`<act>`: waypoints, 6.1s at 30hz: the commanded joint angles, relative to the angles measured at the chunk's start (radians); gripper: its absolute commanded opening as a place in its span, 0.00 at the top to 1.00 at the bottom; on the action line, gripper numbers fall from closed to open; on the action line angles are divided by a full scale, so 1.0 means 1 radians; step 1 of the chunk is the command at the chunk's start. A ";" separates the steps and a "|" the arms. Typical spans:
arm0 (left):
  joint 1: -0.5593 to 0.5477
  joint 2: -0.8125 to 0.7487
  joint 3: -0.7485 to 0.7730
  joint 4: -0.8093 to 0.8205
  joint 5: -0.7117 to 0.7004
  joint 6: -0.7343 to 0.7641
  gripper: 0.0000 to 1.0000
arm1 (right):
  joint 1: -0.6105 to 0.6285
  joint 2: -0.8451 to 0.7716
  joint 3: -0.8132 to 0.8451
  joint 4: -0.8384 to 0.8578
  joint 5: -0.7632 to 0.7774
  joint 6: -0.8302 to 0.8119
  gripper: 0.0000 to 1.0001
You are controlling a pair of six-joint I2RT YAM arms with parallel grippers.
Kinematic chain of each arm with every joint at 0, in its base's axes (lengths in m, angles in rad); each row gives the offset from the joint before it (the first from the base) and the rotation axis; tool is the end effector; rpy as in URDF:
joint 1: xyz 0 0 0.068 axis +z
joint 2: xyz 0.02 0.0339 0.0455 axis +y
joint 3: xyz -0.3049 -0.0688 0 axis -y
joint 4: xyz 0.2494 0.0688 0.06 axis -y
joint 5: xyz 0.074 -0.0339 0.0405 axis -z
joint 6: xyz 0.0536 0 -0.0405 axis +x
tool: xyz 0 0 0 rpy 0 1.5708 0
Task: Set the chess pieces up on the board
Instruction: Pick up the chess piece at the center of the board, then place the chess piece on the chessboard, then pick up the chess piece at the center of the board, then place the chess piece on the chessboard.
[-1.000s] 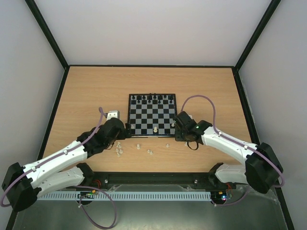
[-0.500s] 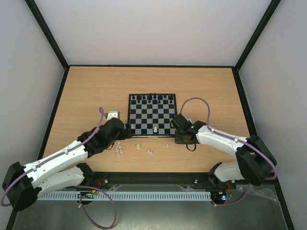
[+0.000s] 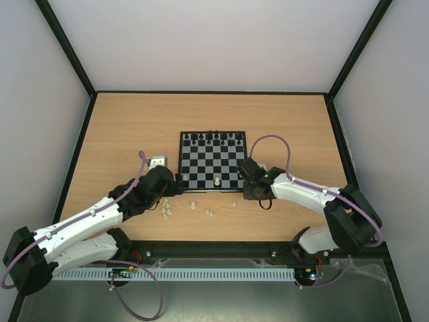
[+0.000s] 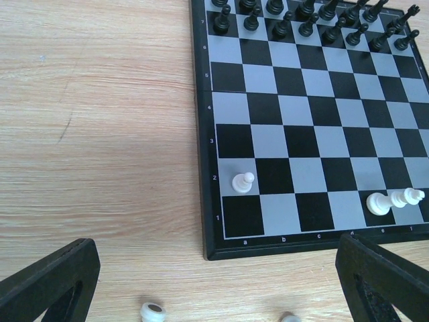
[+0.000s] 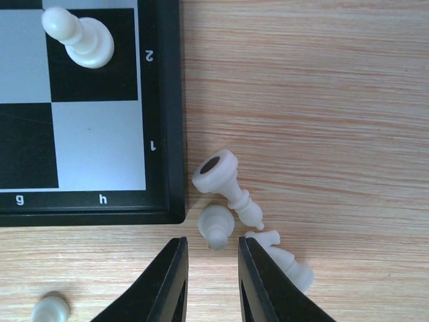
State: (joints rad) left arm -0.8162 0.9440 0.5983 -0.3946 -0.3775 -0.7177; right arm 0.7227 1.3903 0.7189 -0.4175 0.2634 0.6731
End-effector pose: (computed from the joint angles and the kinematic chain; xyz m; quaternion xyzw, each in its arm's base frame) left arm 0.1429 -0.1231 0.2489 -0.0314 0.9014 -0.1514 0.4045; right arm 0.2013 0.1589 0.1938 0.0075 0.9632 0.0543 0.2632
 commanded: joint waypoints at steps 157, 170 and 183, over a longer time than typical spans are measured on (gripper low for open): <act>-0.004 -0.024 -0.027 -0.008 -0.028 -0.011 0.01 | 0.064 0.411 0.569 -0.139 -0.072 -0.228 0.96; -0.003 -0.008 -0.030 0.005 -0.024 -0.014 0.01 | 0.035 0.442 0.534 -0.104 -0.089 -0.242 0.95; -0.003 -0.007 -0.032 0.004 -0.026 -0.017 0.00 | 0.035 0.466 0.518 -0.097 -0.101 -0.242 0.95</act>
State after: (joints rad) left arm -0.8162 0.9329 0.5755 -0.3920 -0.3935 -0.7296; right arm 0.7601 1.8366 1.2514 -0.4908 0.1646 0.4435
